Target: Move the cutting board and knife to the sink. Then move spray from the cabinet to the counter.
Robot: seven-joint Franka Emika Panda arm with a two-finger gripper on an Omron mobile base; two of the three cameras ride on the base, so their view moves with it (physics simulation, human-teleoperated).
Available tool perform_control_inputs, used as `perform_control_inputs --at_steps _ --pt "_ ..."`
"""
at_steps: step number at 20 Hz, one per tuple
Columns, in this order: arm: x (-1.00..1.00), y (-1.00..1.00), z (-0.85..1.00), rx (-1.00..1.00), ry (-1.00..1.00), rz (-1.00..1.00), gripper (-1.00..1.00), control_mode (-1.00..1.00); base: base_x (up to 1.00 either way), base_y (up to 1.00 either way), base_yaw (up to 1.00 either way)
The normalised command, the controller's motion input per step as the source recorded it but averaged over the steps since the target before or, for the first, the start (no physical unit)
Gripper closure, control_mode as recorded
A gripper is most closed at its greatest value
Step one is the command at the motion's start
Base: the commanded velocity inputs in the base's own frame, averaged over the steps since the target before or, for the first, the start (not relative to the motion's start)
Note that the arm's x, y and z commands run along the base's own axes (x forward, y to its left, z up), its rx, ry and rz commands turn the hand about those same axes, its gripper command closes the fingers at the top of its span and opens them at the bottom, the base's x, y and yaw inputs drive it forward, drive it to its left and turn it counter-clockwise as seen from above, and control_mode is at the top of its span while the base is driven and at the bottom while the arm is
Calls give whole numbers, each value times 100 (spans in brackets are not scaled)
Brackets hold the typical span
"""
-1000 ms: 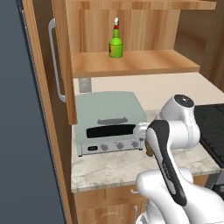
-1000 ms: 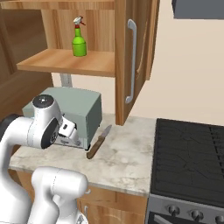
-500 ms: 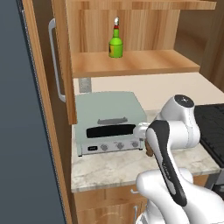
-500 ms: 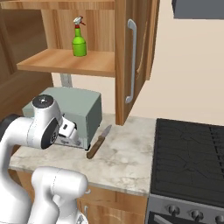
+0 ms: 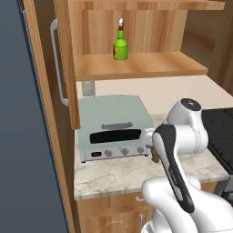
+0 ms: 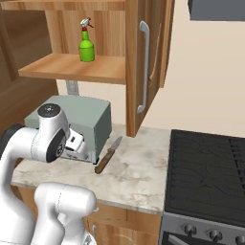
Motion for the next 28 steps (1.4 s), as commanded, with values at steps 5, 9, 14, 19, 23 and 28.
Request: perform_control_inputs --at_steps 5,9,14,19,23,28 --pt "7 -26 -10 -15 16 0 -100 -100 0 0 0" --pt "8 -32 -13 -11 7 0 -100 -100 0 0 0" --pt "0 -33 -23 1 0 1 -100 -100 0 0 0" --pt "3 -27 -27 1 0 5 -100 -100 0 0 0" --pt "11 -15 -32 0 0 5 -100 -100 0 0 0" --pt "8 0 -32 0 -2 9 -100 -100 0 0 0"
